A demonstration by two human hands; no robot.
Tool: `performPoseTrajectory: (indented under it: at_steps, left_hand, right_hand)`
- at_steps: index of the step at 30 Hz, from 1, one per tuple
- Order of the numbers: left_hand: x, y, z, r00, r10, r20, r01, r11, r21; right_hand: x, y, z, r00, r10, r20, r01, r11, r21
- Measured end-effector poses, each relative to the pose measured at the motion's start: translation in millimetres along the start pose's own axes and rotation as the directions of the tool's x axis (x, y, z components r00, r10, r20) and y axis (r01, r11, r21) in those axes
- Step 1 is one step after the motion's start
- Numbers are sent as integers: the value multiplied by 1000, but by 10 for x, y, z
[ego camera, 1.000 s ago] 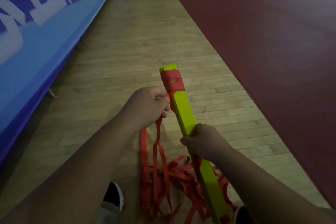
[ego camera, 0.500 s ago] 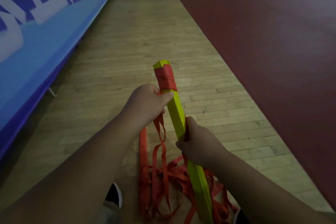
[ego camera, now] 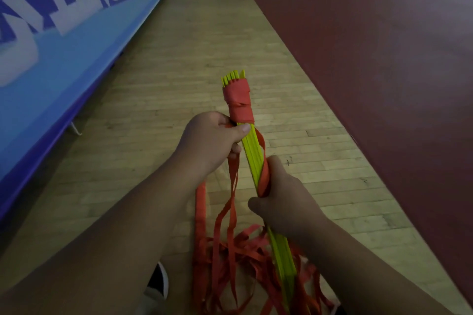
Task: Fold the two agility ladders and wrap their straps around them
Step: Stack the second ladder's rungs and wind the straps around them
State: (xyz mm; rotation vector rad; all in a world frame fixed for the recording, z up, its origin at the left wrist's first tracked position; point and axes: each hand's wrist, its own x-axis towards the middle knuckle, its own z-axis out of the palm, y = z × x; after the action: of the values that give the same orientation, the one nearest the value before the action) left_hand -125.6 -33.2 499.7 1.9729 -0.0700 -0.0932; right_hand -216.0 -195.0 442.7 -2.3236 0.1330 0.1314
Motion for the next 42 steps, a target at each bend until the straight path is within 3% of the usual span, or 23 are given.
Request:
performPoseTrajectory:
  at_steps: [7, 12, 18, 26, 31, 36, 42]
  left_hand:
    - [164, -106, -223, 997, 77, 31, -73, 992, -104]
    - [250, -173, -390, 989, 122, 82, -108, 981, -161]
    - [275, -216, -464, 987, 134, 84, -133, 991, -14]
    - [199, -187, -442, 993, 69, 97, -85, 980, 180]
    - [105, -162, -393, 987, -108, 115, 90, 984, 151]
    - [63, -175, -283, 979, -170, 114, 169, 985, 21]
    - [93, -185, -231, 976, -219, 7, 216, 969, 122]
  right_hand:
    - [84, -75, -212, 976, 124, 179, -160, 966, 204]
    - [42, -43, -423, 933, 47, 356, -180, 919, 351]
    - [17, 31, -435, 946, -7, 325, -126, 913, 387]
    - [82, 100, -283, 990, 84, 115, -109, 966, 236]
    - [113, 119, -188, 999, 45, 1, -45, 996, -81]
    - [83, 122, -99, 1000, -23, 10, 24, 980, -195]
    - [46, 71, -12, 999, -38, 22, 42, 965, -257]
